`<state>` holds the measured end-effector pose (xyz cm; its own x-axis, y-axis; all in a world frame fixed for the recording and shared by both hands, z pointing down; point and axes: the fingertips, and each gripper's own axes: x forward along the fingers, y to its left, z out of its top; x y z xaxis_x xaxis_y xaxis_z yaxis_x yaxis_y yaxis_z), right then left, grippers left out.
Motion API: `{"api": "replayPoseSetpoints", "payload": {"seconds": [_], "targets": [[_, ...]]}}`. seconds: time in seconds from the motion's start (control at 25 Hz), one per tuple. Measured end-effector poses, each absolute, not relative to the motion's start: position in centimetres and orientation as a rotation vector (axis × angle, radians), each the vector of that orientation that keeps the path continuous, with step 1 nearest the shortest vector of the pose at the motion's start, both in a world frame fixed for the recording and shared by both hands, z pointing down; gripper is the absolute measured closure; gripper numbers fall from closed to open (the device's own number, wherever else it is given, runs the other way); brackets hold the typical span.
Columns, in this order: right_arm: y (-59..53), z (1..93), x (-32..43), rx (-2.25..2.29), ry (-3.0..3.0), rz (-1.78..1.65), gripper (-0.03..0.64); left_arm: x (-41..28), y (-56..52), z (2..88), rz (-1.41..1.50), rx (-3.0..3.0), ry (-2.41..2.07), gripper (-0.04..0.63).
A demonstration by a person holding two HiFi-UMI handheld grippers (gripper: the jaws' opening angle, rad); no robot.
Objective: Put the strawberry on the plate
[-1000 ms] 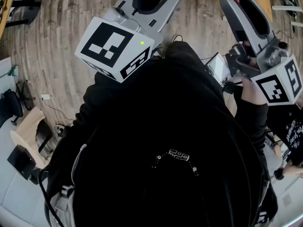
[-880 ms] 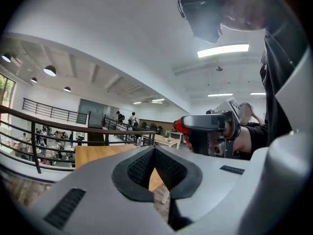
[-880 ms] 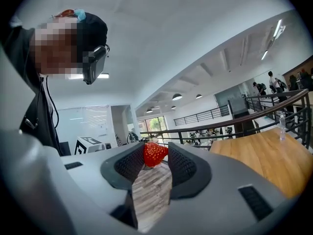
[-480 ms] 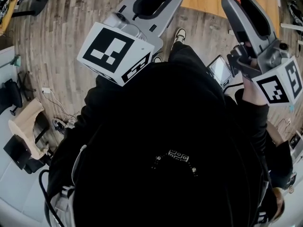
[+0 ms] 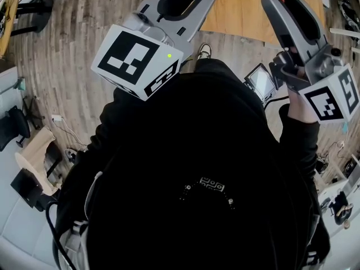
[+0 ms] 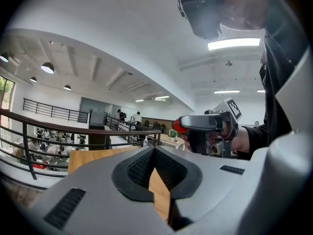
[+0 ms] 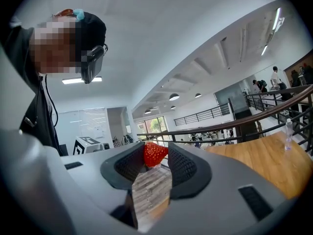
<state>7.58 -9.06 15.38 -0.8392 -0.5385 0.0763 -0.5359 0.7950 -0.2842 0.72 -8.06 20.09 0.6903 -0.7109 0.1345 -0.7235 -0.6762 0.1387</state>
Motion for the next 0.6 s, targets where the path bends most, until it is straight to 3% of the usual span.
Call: {"api": "replayPoseSetpoints", "payload": {"seconds": [0.6], "targets": [[-17.9, 16.2, 12.5, -0.872, 2.948, -0.5, 0.459, 5.5, -16.6, 20.1, 0.133, 2.733, -1.14, 0.598]]}}
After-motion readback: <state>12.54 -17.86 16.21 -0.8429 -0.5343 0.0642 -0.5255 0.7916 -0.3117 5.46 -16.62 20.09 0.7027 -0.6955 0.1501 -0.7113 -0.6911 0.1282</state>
